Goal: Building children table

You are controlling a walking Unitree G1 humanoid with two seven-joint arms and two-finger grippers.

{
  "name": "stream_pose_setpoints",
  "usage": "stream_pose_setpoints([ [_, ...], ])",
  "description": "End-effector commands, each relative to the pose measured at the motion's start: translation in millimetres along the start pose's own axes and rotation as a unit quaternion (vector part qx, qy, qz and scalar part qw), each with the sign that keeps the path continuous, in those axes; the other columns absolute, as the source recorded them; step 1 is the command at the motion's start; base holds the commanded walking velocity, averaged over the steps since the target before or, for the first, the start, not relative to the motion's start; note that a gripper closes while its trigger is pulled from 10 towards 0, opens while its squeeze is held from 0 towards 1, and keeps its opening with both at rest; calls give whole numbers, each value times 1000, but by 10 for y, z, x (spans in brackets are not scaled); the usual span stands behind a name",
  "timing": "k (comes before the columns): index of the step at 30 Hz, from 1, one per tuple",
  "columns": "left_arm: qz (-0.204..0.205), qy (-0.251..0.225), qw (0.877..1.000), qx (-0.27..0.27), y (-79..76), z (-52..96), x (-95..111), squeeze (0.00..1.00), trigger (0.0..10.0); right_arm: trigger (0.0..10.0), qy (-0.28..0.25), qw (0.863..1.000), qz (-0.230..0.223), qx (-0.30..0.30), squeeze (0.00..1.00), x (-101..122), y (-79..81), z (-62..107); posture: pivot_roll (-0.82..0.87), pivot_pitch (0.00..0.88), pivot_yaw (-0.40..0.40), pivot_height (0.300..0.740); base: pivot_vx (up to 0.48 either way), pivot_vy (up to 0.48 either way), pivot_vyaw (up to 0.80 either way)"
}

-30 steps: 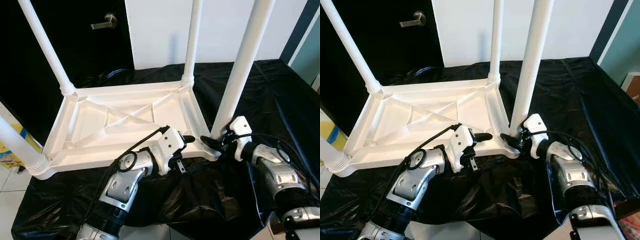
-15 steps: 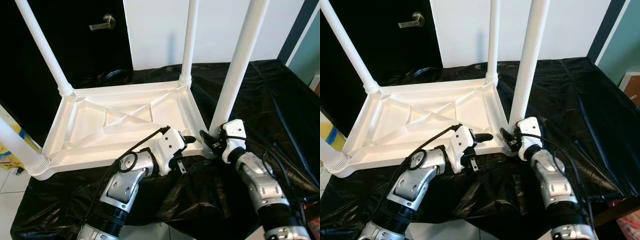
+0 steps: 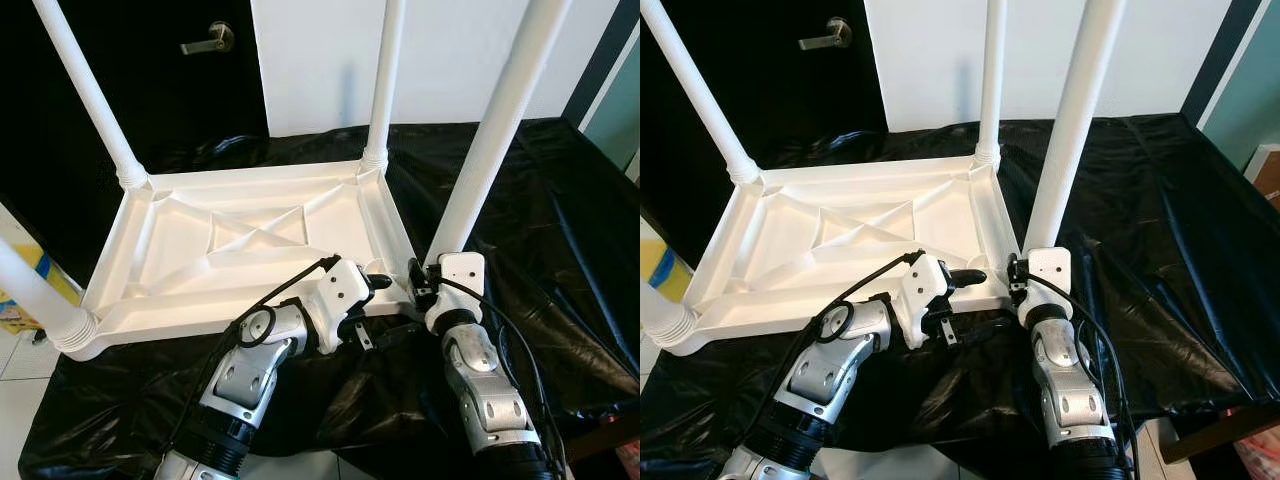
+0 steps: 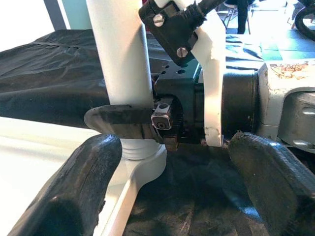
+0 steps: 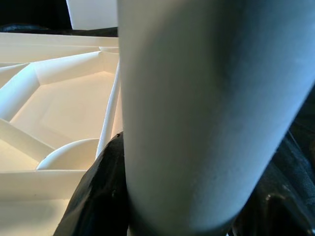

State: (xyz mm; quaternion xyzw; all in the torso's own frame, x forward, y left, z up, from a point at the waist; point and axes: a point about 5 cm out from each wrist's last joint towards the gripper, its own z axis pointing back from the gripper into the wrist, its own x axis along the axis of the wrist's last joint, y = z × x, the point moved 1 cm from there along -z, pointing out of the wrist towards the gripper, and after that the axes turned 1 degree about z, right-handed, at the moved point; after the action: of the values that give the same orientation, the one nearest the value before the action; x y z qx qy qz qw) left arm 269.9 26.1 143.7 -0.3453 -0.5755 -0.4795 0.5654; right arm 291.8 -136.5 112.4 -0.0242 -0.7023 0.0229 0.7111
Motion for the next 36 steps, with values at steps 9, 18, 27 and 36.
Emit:
stream_pose_setpoints([
  [9, -4, 1, 999, 44, 39, -6, -8, 0, 10000, 10000, 42, 999, 13, 2, 0, -145, 42, 76, -126, 0, -9, 740, 0, 0, 0],
  [18, -2, 3, 999, 44, 23, -4, -21, 0, 10000, 10000, 21, 999, 22, 9, 1000, -69, -27, 72, -128, 0, -12, 740, 0, 0, 0],
  [27, -1, 3, 999, 43, 19, -9, -23, 0, 10000, 10000, 6, 999, 3, 50, 1000, -74, -118, 96, -130, 0, -11, 740, 0, 0, 0],
  [36, -2, 3, 999, 42, 36, -8, -15, 0, 10000, 10000, -30, 983, -3, 182, 1000, 58, -363, 42, -143, 0, 6, 740, 0, 0, 0],
])
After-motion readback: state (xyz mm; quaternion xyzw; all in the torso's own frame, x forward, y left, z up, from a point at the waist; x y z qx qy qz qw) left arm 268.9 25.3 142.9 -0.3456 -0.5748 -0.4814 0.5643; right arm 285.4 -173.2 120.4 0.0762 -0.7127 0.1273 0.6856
